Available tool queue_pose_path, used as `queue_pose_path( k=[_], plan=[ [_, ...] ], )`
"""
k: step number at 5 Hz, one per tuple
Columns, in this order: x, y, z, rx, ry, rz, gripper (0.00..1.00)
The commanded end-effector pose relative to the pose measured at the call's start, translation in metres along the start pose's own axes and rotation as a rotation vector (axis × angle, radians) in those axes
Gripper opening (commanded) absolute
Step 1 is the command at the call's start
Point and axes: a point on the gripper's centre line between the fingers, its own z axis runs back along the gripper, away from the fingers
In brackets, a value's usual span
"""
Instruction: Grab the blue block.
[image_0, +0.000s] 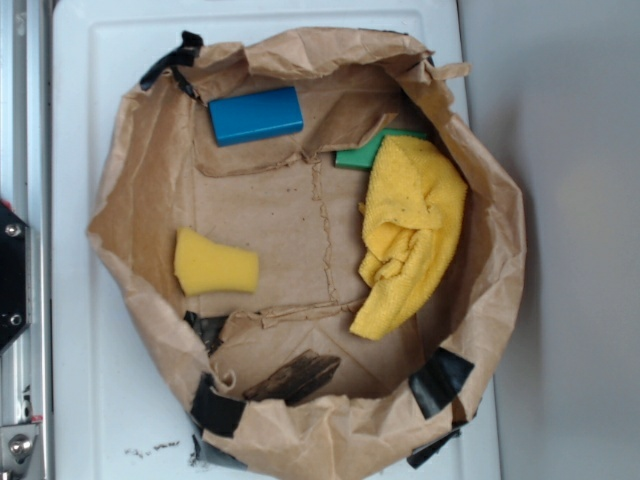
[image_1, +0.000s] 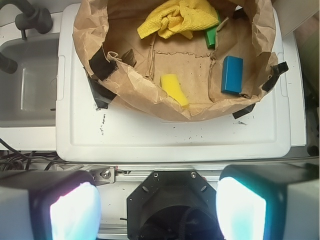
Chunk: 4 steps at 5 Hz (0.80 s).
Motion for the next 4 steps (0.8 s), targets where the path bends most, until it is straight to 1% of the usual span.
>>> queue_pose_path(
  k=[1, 2, 4],
  plan=[
    [0.000, 0.000, 0.000, 0.000, 0.000, 0.000, 1.00],
    [0.037, 0.001, -0.009, -0.032, -0.027, -0.016, 1.00],
    [0.102, 0.009, -0.029, -0.035, -0.067, 0.033, 1.00]
  ],
)
